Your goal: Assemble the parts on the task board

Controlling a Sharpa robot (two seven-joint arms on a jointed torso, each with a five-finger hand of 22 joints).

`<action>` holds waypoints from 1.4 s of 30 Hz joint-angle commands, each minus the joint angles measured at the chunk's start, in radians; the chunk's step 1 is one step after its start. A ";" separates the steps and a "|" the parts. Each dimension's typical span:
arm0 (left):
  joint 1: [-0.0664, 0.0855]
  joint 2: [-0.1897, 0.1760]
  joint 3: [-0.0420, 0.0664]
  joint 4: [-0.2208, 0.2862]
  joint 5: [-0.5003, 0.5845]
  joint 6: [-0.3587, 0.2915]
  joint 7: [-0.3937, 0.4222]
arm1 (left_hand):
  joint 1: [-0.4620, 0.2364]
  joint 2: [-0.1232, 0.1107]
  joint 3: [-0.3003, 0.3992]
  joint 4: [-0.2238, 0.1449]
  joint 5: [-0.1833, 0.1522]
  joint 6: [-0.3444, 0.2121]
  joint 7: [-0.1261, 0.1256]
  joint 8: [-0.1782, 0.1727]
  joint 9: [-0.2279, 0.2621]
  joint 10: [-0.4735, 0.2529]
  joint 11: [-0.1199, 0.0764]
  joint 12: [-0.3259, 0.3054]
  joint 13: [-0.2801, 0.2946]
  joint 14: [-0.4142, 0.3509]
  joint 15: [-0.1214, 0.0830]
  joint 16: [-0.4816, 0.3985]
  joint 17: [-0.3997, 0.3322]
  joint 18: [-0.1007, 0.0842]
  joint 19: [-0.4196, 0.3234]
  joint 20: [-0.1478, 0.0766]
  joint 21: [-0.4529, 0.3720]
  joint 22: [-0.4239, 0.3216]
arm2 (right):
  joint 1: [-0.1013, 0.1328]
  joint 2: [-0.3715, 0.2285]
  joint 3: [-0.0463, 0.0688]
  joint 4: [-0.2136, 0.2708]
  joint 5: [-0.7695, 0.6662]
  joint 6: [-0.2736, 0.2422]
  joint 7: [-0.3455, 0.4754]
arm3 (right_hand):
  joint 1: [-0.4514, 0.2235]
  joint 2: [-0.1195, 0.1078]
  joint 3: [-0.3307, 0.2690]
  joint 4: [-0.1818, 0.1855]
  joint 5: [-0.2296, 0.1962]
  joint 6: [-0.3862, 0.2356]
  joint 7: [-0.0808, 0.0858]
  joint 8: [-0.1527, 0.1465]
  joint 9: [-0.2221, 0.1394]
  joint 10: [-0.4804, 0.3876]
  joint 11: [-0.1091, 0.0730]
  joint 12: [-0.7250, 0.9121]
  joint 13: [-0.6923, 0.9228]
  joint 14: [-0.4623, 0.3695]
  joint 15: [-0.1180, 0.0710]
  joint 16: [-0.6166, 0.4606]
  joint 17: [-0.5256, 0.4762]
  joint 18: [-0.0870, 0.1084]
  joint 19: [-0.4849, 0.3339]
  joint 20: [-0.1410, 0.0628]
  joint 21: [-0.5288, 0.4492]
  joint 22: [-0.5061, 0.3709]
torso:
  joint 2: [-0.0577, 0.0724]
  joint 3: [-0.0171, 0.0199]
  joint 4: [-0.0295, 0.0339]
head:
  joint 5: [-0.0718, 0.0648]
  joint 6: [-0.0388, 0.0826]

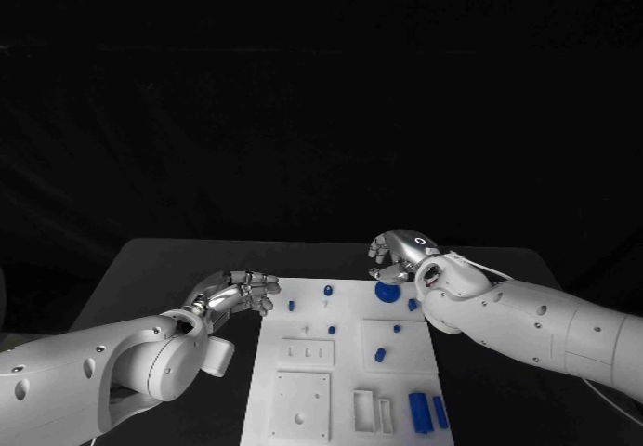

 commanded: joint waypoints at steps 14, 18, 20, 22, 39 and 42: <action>0.001 0.003 0.000 -0.002 -0.003 0.013 0.011 | -0.011 -0.004 0.002 -0.007 0.005 -0.004 0.003 -0.004 0.001 -0.002 -0.001 -0.001 -0.002 -0.002 0.005 -0.004 0.002 0.021 -0.002 -0.006 0.006 -0.001 | -0.020 0.002 0.002 -0.116 0.104 0.206 0.076 | -0.014 0.016 -0.095 -0.002 0.017 -0.056 -0.001 -0.055 -0.037 -0.056 -0.029 0.809 0.864 -0.011 -0.016 0.123 0.115 0.070 0.030 -0.038 0.086 0.024 | 0.001 0.0084 -0.0078 | -0.006 -0.001; 0.001 0.004 0.000 -0.004 -0.003 0.014 0.010 | -0.011 -0.004 0.002 -0.007 0.005 -0.004 0.003 -0.004 0.001 -0.003 -0.001 -0.002 -0.002 -0.002 0.005 -0.004 0.002 0.021 -0.002 -0.006 0.006 -0.001 | -0.029 0.010 0.002 -0.127 0.105 0.206 0.079 | -0.019 0.022 -0.101 -0.002 0.025 -0.062 -0.001 -0.058 -0.039 -0.055 -0.028 0.848 0.881 -0.013 -0.015 0.135 0.133 0.070 0.030 -0.043 0.103 0.024 | 0.001 0.0062 -0.0044 | -0.010 -0.004; 0.001 0.005 0.000 -0.005 -0.003 0.014 0.010 | -0.011 -0.003 0.002 -0.007 0.005 -0.004 0.003 -0.004 0.001 -0.003 -0.001 -0.002 -0.002 -0.002 0.005 -0.004 0.002 0.021 -0.002 -0.006 0.006 -0.001 | -0.032 0.012 0.002 -0.131 0.105 0.207 0.081 | -0.020 0.023 -0.102 -0.002 0.026 -0.063 0.000 -0.058 -0.040 -0.057 -0.028 0.855 0.884 -0.014 -0.015 0.137 0.137 0.070 0.028 -0.044 0.107 0.024 | 0.001 0.0058 -0.0038 | -0.010 -0.005; 0.001 0.005 0.000 -0.006 -0.003 0.014 0.010 | -0.011 -0.003 0.002 -0.007 0.005 -0.004 0.003 -0.004 0.001 -0.003 -0.001 -0.002 -0.002 -0.002 0.005 -0.004 0.002 0.021 -0.002 -0.006 0.006 -0.001 | -0.035 0.016 0.002 -0.137 0.105 0.215 0.080 | -0.021 0.024 -0.102 -0.002 0.027 -0.063 0.000 -0.058 -0.040 -0.056 -0.027 0.863 0.887 -0.014 -0.014 0.138 0.140 0.070 0.028 -0.045 0.111 0.024 | 0.000 0.0043 -0.0035 | -0.010 -0.007; 0.001 0.002 -0.001 -0.004 -0.003 0.014 0.009 | -0.012 -0.003 0.003 -0.008 0.005 -0.005 0.003 -0.005 0.001 -0.004 -0.001 -0.003 -0.003 -0.002 0.006 -0.005 0.002 0.021 -0.003 -0.006 0.006 -0.002 | -0.053 0.025 0.001 -0.160 0.104 0.238 0.084 | -0.020 0.041 -0.095 0.000 0.047 -0.047 0.001 -0.048 -0.037 -0.046 -0.026 0.908 0.899 -0.015 -0.013 0.143 0.157 0.070 0.022 -0.047 0.129 0.023 | -0.001 0.0022 -0.0051 | -0.008 -0.013; 0.001 0.002 -0.001 -0.004 -0.003 0.015 0.008 | -0.012 -0.003 0.003 -0.008 0.005 -0.005 0.003 -0.005 0.001 -0.004 -0.001 -0.003 -0.003 -0.002 0.006 -0.005 0.002 0.021 -0.003 -0.006 0.006 -0.002 | -0.054 0.025 0.001 -0.163 0.104 0.244 0.085 | -0.018 0.046 -0.089 0.001 0.048 -0.043 -0.001 -0.046 -0.036 -0.046 -0.027 0.912 0.899 -0.015 -0.014 0.143 0.159 0.070 0.021 -0.047 0.131 0.022 | 0.000 0.0028 -0.0042 | -0.008 -0.015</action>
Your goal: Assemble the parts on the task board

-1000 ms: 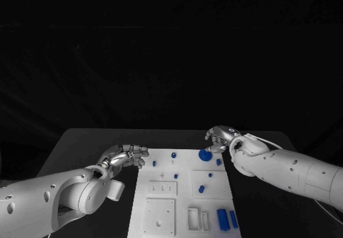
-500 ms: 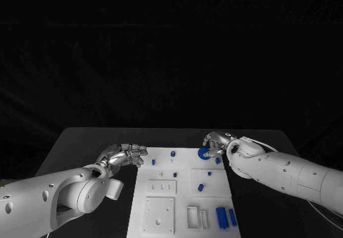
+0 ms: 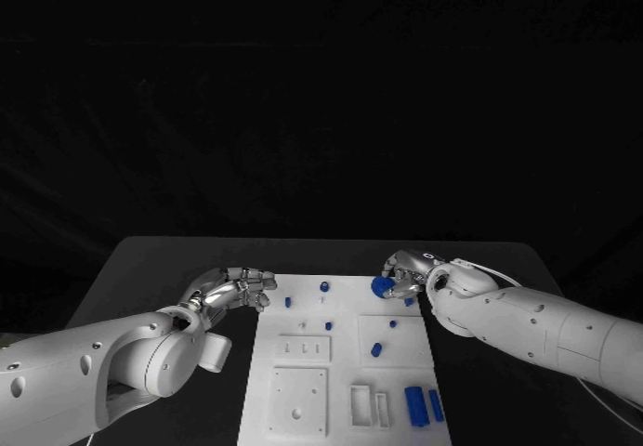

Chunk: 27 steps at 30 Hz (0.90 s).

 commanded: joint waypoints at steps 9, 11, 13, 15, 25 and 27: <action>0.001 0.000 0.001 0.002 -0.003 0.015 0.008 | -0.008 0.001 0.001 -0.005 0.005 -0.005 0.003 -0.005 0.001 -0.004 0.000 -0.003 -0.002 -0.002 0.006 -0.005 0.002 0.021 -0.001 -0.008 0.006 -0.001 | -0.009 0.007 -0.001 -0.021 -0.008 0.038 0.011 | 0.019 0.050 0.038 0.002 0.015 0.025 -0.002 0.013 0.003 0.011 -0.007 0.023 0.008 -0.004 -0.001 0.002 0.010 0.063 -0.007 -0.005 0.014 0.022 | 0.000 0.0009 0.0009 | -0.001 -0.004; 0.001 0.000 0.001 0.003 -0.003 0.015 0.007 | -0.009 0.001 0.001 -0.005 0.005 -0.005 0.003 -0.005 0.001 -0.004 0.000 -0.003 -0.002 -0.002 0.006 -0.005 0.002 0.021 -0.001 -0.008 0.006 -0.001 | -0.012 0.008 -0.002 -0.023 -0.023 0.035 0.009 | 0.022 0.058 0.044 -0.003 0.018 0.029 -0.003 0.015 0.004 0.018 -0.007 0.033 0.012 -0.004 -0.002 0.002 0.012 0.063 -0.008 -0.005 0.017 0.023 | 0.000 0.0012 0.0005 | 0.000 -0.005; 0.001 0.000 0.001 0.002 -0.003 0.015 0.007 | -0.009 0.001 0.001 -0.005 0.005 -0.005 0.003 -0.005 0.001 -0.004 0.000 -0.003 -0.002 -0.002 0.006 -0.005 0.002 0.021 -0.001 -0.008 0.006 -0.001 | -0.015 0.011 -0.002 -0.024 -0.031 0.030 0.007 | 0.024 0.061 0.047 -0.007 0.020 0.032 -0.003 0.016 0.004 0.020 -0.008 0.038 0.013 -0.004 -0.002 0.002 0.013 0.063 -0.009 -0.004 0.018 0.023 | 0.000 0.0012 0.0008 | 0.000 -0.005; 0.001 0.000 0.001 0.002 -0.003 0.015 0.007 | -0.009 0.001 0.001 -0.005 0.005 -0.005 0.003 -0.005 0.001 -0.004 0.000 -0.003 -0.002 -0.002 0.006 -0.005 0.002 0.021 -0.001 -0.008 0.006 -0.001 | -0.018 0.012 -0.003 -0.024 -0.050 0.027 0.005 | 0.023 0.057 0.047 -0.009 0.019 0.033 -0.004 0.017 0.004 0.021 -0.008 0.039 0.012 -0.004 -0.002 0.002 0.014 0.063 -0.009 -0.004 0.020 0.023 | 0.000 0.0014 0.0007 | 0.000 -0.005; 0.001 0.000 0.001 0.000 -0.003 0.016 0.006 | -0.009 0.001 0.001 -0.005 0.005 -0.005 0.003 -0.005 0.002 -0.004 0.000 -0.003 -0.002 -0.002 0.006 -0.005 0.002 0.021 -0.002 -0.008 0.007 -0.001 | -0.036 0.023 -0.007 -0.027 -0.099 0.010 -0.006 | 0.010 0.035 0.047 -0.006 0.008 0.040 -0.003 0.019 0.004 0.024 -0.007 0.048 0.010 -0.002 -0.002 0.001 0.020 0.063 -0.009 -0.002 0.028 0.021 | -0.001 0.0012 0.0015 | -0.001 -0.009; 0.001 0.000 0.001 0.001 -0.003 0.016 0.006 | -0.009 0.001 0.001 -0.005 0.005 -0.006 0.003 -0.005 0.002 -0.004 0.000 -0.003 -0.002 -0.002 0.006 -0.005 0.002 0.021 -0.002 -0.008 0.007 -0.001 | -0.039 0.024 -0.008 -0.025 -0.105 0.009 -0.010 | 0.008 0.030 0.047 -0.004 0.005 0.041 -0.003 0.019 0.003 0.023 -0.007 0.048 0.008 -0.002 -0.002 0.001 0.021 0.063 -0.008 -0.002 0.029 0.021 | -0.001 0.0011 0.0015 | -0.001 -0.009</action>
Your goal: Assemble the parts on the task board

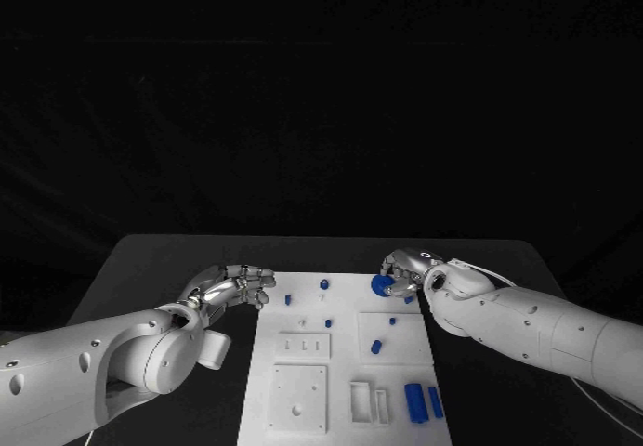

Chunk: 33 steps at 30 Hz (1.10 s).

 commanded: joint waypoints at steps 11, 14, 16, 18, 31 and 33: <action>0.001 -0.001 0.001 0.003 -0.003 0.016 0.006 | -0.009 0.001 0.002 -0.005 0.004 -0.006 0.004 -0.005 0.002 -0.002 0.002 -0.004 -0.001 -0.002 0.006 -0.005 0.001 0.021 0.002 -0.007 0.007 -0.001 | -0.030 0.006 -0.015 0.006 -0.086 0.049 -0.039 | -0.017 -0.022 0.004 0.016 -0.011 0.026 0.010 0.004 -0.003 0.008 -0.001 0.007 0.003 -0.001 -0.002 -0.001 0.006 0.063 -0.003 0.000 0.008 0.020 | 0.000 -0.0013 -0.0003 | 0.000 -0.001; 0.001 -0.001 0.001 0.003 -0.003 0.015 0.006 | -0.009 0.001 0.002 -0.005 0.004 -0.006 0.004 -0.005 0.002 -0.003 0.002 -0.004 -0.001 -0.002 0.006 -0.005 0.001 0.021 0.002 -0.007 0.007 -0.001 | -0.030 0.005 -0.016 0.004 -0.091 0.054 -0.046 | -0.015 -0.015 0.008 0.019 -0.013 0.043 0.004 0.014 0.001 0.011 -0.007 0.012 0.002 0.000 -0.007 -0.003 0.008 0.063 -0.003 -0.001 0.010 0.020 | 0.000 -0.0014 0.0006 | -0.001 -0.001; 0.001 -0.002 0.001 0.003 -0.003 0.015 0.006 | -0.010 0.001 0.002 -0.005 0.004 -0.006 0.004 -0.005 0.002 -0.003 0.002 -0.004 -0.001 -0.002 0.006 -0.005 0.001 0.021 0.002 -0.007 0.007 -0.002 | -0.030 0.004 -0.016 0.003 -0.091 0.058 -0.048 | -0.013 -0.003 0.013 0.020 -0.025 0.057 -0.001 0.021 0.004 0.011 -0.011 0.014 0.000 0.001 -0.012 -0.004 0.010 0.063 -0.004 -0.002 0.011 0.019 | 0.000 -0.0013 0.0007 | -0.002 -0.001; 0.001 -0.002 0.001 0.003 -0.003 0.015 0.006 | -0.010 0.001 0.002 -0.005 0.004 -0.006 0.004 -0.005 0.002 -0.003 0.002 -0.004 -0.001 -0.002 0.006 -0.006 0.002 0.021 0.002 -0.007 0.007 -0.002 | -0.030 0.002 -0.016 0.002 -0.091 0.066 -0.049 | -0.013 0.016 0.020 0.023 -0.031 0.077 -0.006 0.031 0.008 0.012 -0.017 0.015 -0.002 0.001 -0.016 -0.005 0.011 0.063 -0.006 -0.001 0.012 0.019 | 0.000 -0.0011 0.0005 | -0.002 -0.001; 0.001 -0.003 0.001 0.003 -0.003 0.014 0.002 | -0.011 0.002 0.002 -0.004 0.004 -0.006 0.004 -0.005 0.002 -0.002 0.002 -0.004 -0.001 -0.002 0.006 -0.006 0.002 0.021 0.002 -0.007 0.007 -0.002 | -0.031 0.002 -0.016 -0.001 -0.106 0.059 -0.050 | -0.027 0.062 0.036 0.015 -0.028 0.117 -0.021 0.048 0.018 0.010 -0.030 0.017 -0.010 0.002 -0.029 -0.013 0.017 0.063 -0.013 0.003 0.018 0.020 | 0.000 -0.0005 -0.0001 | -0.002 -0.002; 0.001 -0.003 0.001 0.004 -0.004 0.014 0.001 | -0.011 0.002 0.002 -0.004 0.004 -0.006 0.004 -0.005 0.002 -0.002 0.002 -0.004 -0.001 -0.002 0.006 -0.006 0.002 0.021 0.002 -0.007 0.007 -0.002 | -0.031 0.003 -0.016 0.000 -0.111 0.046 -0.053 | -0.031 0.061 0.036 0.014 -0.025 0.121 -0.022 0.050 0.019 0.011 -0.031 0.018 -0.011 0.002 -0.030 -0.013 0.018 0.063 -0.013 0.003 0.019 0.020 | 0.000 -0.0005 0.0000 | -0.002 -0.001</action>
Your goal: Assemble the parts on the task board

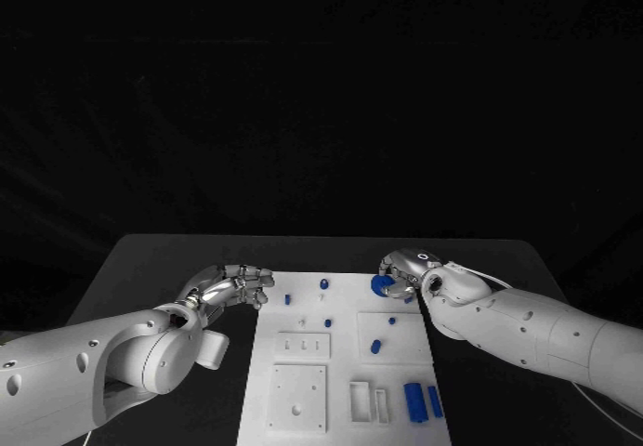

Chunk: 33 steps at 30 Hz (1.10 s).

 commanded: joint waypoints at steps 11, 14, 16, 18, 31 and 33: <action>0.001 -0.004 0.001 0.006 -0.006 0.009 0.002 | -0.012 0.003 0.002 -0.003 0.005 -0.006 0.004 -0.005 0.002 0.000 0.004 -0.004 -0.001 -0.002 0.006 -0.006 0.001 0.021 0.002 -0.007 0.003 -0.001 | -0.020 -0.017 -0.012 0.062 -0.150 -0.009 -0.083 | -0.015 -0.017 0.014 0.014 -0.001 0.097 0.013 0.013 0.010 0.020 -0.014 0.022 0.000 0.003 -0.016 -0.005 0.006 0.059 0.001 0.000 0.014 0.018 | 0.000 -0.0003 -0.0016 | 0.000 0.002; 0.001 -0.005 0.001 0.005 -0.008 0.008 0.003 | -0.012 0.003 0.002 -0.003 0.005 -0.006 0.004 -0.005 0.002 0.000 0.004 -0.004 -0.001 -0.002 0.006 -0.006 0.001 0.021 0.002 -0.007 0.004 -0.001 | -0.014 -0.020 -0.012 0.083 -0.171 -0.024 -0.102 | -0.013 -0.028 0.023 0.021 -0.008 0.102 0.011 0.014 0.012 0.027 -0.016 0.027 0.000 0.005 -0.018 -0.006 0.008 0.059 0.005 -0.002 0.016 0.018 | 0.000 -0.0005 -0.0019 | 0.000 0.004; 0.001 -0.005 0.001 0.006 -0.008 0.009 0.003 | -0.012 0.003 0.003 -0.003 0.005 -0.006 0.004 -0.005 0.002 0.000 0.004 -0.004 -0.001 -0.002 0.006 -0.006 0.001 0.021 0.001 -0.007 0.004 -0.001 | -0.007 -0.024 -0.012 0.099 -0.192 -0.032 -0.115 | -0.011 -0.034 0.029 0.027 -0.011 0.104 0.010 0.014 0.013 0.029 -0.017 0.029 -0.001 0.006 -0.019 -0.006 0.009 0.059 0.007 -0.003 0.017 0.018 | 0.000 -0.0006 -0.0014 | 0.000 0.005; 0.001 -0.006 0.001 0.006 -0.008 0.008 0.003 | -0.012 0.003 0.003 -0.003 0.005 -0.006 0.005 -0.005 0.002 0.000 0.004 -0.004 -0.001 -0.002 0.006 -0.006 0.001 0.021 0.001 -0.007 0.004 -0.001 | -0.001 -0.027 -0.011 0.112 -0.201 -0.038 -0.123 | -0.009 -0.038 0.033 0.030 -0.013 0.106 0.010 0.014 0.013 0.032 -0.018 0.031 0.000 0.006 -0.019 -0.007 0.009 0.059 0.008 -0.003 0.018 0.017 | 0.000 -0.0011 -0.0019 | 0.000 0.005; 0.001 -0.010 0.001 0.012 -0.009 0.006 0.004 | -0.011 0.003 0.003 -0.004 0.005 -0.006 0.005 -0.005 0.002 0.000 0.005 -0.004 -0.001 -0.002 0.006 -0.006 0.002 0.021 0.001 -0.008 0.004 -0.001 | 0.020 -0.009 -0.010 0.242 -0.281 -0.086 -0.168 | -0.002 -0.058 0.053 0.051 -0.019 0.114 0.007 0.015 0.017 0.044 -0.021 0.041 0.001 0.009 -0.022 -0.009 0.013 0.059 0.015 -0.007 0.023 0.017 | 0.000 -0.0006 -0.0002 | 0.002 0.011; 0.001 -0.010 0.001 0.011 -0.009 0.006 0.004 | -0.011 0.003 0.003 -0.004 0.005 -0.006 0.005 -0.005 0.002 0.000 0.005 -0.004 -0.001 -0.002 0.006 -0.006 0.002 0.021 0.001 -0.008 0.004 -0.001 | 0.020 0.002 -0.010 0.252 -0.294 -0.086 -0.171 | -0.002 -0.059 0.053 0.051 -0.019 0.114 0.007 0.015 0.017 0.043 -0.021 0.040 0.000 0.009 -0.022 -0.009 0.013 0.059 0.015 -0.007 0.023 0.017 | 0.000 -0.0002 0.0003 | 0.003 0.012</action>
